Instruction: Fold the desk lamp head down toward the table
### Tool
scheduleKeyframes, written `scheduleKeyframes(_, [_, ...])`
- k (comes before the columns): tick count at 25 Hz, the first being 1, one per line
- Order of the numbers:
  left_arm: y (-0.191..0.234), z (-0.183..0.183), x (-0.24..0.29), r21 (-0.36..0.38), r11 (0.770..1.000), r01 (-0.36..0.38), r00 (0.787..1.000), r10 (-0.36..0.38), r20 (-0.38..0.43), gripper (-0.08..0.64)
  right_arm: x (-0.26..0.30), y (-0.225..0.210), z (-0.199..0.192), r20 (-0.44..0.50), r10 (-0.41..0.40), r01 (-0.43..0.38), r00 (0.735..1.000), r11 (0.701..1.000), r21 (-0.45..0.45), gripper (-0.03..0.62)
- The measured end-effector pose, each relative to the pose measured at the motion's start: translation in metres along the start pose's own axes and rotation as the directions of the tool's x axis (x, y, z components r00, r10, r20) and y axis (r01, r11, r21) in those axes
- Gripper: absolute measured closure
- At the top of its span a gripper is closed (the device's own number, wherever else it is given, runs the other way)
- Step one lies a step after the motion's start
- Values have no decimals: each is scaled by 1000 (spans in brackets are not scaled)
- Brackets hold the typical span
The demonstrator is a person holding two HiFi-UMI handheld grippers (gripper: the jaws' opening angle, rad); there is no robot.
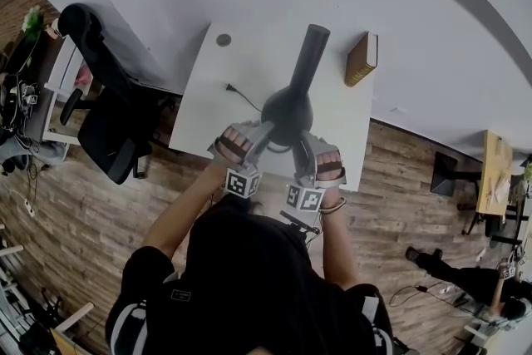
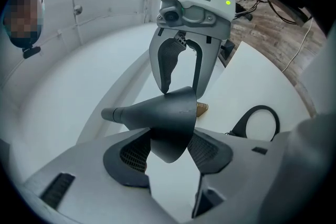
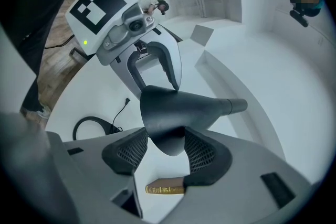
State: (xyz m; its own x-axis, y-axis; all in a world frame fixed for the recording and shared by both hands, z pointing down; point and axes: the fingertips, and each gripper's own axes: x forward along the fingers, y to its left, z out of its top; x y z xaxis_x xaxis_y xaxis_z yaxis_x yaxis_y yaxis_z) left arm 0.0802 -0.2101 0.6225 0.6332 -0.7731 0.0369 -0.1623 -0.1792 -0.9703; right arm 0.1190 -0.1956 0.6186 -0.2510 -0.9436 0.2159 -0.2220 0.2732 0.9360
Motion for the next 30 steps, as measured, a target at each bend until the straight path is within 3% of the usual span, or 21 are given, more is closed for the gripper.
scheduleKeyframes(5, [-7,5,-14,-10,998,68,998,-68,11,311,-8,2,5,-13,42,-41,999,998,49,333])
scheduleKeyframes(8, [-4,8,-31,-125,987,103,995,-103,9,304,-20,-1,8,-14,55,-53,998,990,130,331])
scheduleKeyframes(10, [2,8,-44,-234,966,106,994,-107,9,304,-31,-6,8,-13,70,-65,997,963,260,338])
scheduleKeyframes(12, [14,10,-56,-368,925,99,995,-99,19,310,-42,-15,10,2,83,-75,997,891,447,359])
scheduleKeyframes(13, [23,12,-62,-457,884,99,995,-95,31,326,-47,-22,12,14,81,-75,997,838,541,373])
scheduleKeyframes(14, [33,13,-66,-561,822,101,995,-90,47,330,-52,-30,13,24,72,-71,997,776,627,388])
scheduleKeyframes(16, [61,16,-70,-744,660,104,995,-69,78,339,-58,-49,13,40,46,-60,998,628,775,413])
scheduleKeyframes(17, [78,17,-71,-800,592,103,995,-46,94,347,-60,-59,13,46,32,-56,998,542,838,430])
scheduleKeyframes(19, [112,20,-74,-871,483,91,993,25,118,369,-64,-78,13,53,2,-50,999,378,924,462])
scheduleKeyframes(20, [127,21,-77,-910,406,79,990,73,118,392,-66,-87,12,50,-15,-43,999,321,946,474])
scheduleKeyframes(21, [139,21,-79,-946,317,65,987,117,107,428,-68,-95,11,43,-33,-32,999,284,958,490])
scheduleKeyframes(22, [148,22,-82,-967,248,56,986,142,93,469,-71,-101,11,35,-48,-22,998,262,965,502])
scheduleKeyframes(23, [154,22,-84,-976,214,50,986,147,83,518,-73,-106,11,31,-61,-15,998,247,969,512])
scheduleKeyframes(24, [158,23,-85,-978,204,41,987,141,71,535,-74,-110,12,29,-69,-13,997,233,972,518])
scheduleKeyframes(26, [162,22,-88,-980,198,4,991,132,30,535,-78,-115,13,24,-79,-7,997,209,978,534])
scheduleKeyframes(30, [160,19,-92,-980,183,-73,988,148,-46,535,-84,-113,9,8,-82,8,997,189,982,564])
